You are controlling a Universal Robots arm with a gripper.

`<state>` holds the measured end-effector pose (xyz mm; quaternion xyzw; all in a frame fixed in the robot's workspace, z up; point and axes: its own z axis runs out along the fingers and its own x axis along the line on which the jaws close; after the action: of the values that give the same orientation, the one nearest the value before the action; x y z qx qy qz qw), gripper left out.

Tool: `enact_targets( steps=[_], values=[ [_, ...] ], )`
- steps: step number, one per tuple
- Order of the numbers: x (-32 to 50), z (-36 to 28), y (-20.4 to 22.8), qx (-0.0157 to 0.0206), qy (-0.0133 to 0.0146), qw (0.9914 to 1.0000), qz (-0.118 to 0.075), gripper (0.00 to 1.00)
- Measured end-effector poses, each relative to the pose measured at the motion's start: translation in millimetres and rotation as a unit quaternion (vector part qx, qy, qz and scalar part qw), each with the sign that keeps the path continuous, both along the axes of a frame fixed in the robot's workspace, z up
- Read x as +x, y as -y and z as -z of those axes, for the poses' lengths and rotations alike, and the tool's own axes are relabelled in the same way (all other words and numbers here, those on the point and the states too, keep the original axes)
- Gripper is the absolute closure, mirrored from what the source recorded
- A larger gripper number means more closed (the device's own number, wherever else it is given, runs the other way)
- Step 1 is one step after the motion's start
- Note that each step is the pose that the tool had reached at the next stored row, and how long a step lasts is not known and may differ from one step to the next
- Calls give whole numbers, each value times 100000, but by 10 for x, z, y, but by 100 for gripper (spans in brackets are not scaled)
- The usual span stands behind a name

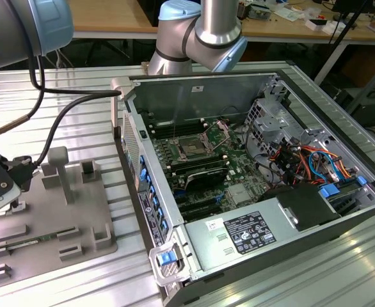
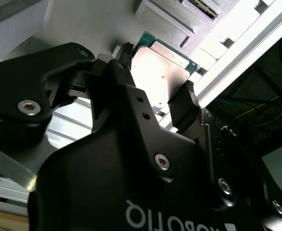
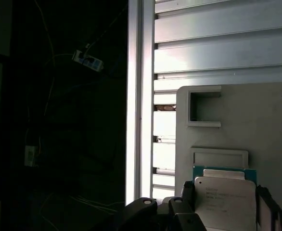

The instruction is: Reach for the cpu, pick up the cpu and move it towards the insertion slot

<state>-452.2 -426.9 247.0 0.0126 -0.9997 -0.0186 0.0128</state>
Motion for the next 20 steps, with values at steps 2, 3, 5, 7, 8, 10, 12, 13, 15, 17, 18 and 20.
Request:
enact_targets(
  steps=[2,3,5,7,8,10,12,13,15,17,18,20],
  values=[
    [1,-16,0,-2,-1,100000,-2,45],
    [1,-23,0,-1,0,100000,-1,45],
    [1,-38,0,1,3,100000,0,45],
    [1,-50,0,2,5,100000,-1,45],
    [1,-55,0,5,10,100000,-2,45],
    [1,-64,0,-1,4,100000,1,45],
    [1,-74,0,-2,0,100000,0,45],
    [1,-78,0,0,0,100000,-3,45],
    [1,-86,0,4,5,100000,0,45],
    [1,-94,0,0,1,100000,-1,45],
    [1,-99,0,0,1,100000,1,45],
    [1,-107,0,-1,-1,100000,-1,45]
  ],
)
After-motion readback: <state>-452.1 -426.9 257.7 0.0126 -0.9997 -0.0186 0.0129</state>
